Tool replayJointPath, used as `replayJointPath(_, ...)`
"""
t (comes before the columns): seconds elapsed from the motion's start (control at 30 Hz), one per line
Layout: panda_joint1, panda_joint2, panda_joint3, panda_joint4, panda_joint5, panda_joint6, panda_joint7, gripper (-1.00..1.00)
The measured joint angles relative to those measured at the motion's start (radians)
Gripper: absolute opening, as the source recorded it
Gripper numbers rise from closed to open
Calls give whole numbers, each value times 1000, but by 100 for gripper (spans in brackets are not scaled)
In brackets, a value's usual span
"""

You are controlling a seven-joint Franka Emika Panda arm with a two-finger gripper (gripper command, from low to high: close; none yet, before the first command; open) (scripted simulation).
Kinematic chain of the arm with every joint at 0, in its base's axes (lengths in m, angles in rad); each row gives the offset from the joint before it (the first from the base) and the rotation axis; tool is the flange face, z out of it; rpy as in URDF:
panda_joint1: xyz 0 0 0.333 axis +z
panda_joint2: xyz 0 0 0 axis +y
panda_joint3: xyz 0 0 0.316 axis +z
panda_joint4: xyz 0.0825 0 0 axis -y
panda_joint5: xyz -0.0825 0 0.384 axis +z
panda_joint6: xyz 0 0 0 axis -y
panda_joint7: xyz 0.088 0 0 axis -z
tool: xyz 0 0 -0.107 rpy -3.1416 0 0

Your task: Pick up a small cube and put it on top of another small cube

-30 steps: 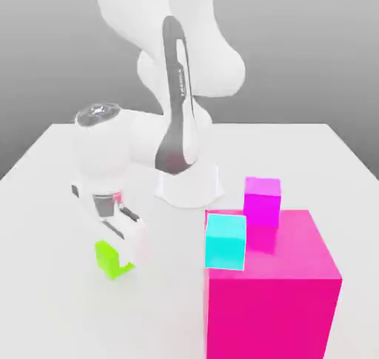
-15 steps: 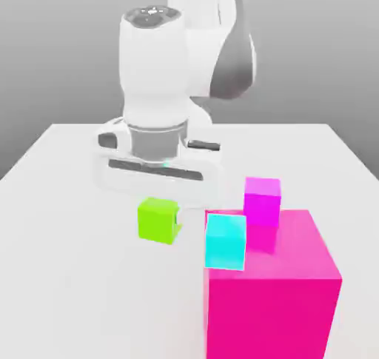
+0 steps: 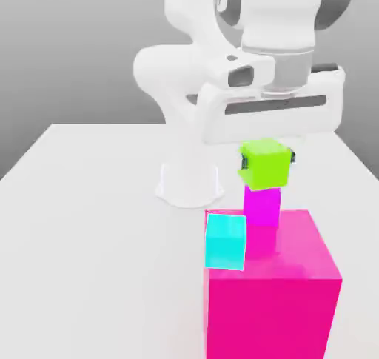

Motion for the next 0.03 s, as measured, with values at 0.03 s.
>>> replayJointPath(0.03, 0, 0, 0, 0, 0, 0, 0, 100)
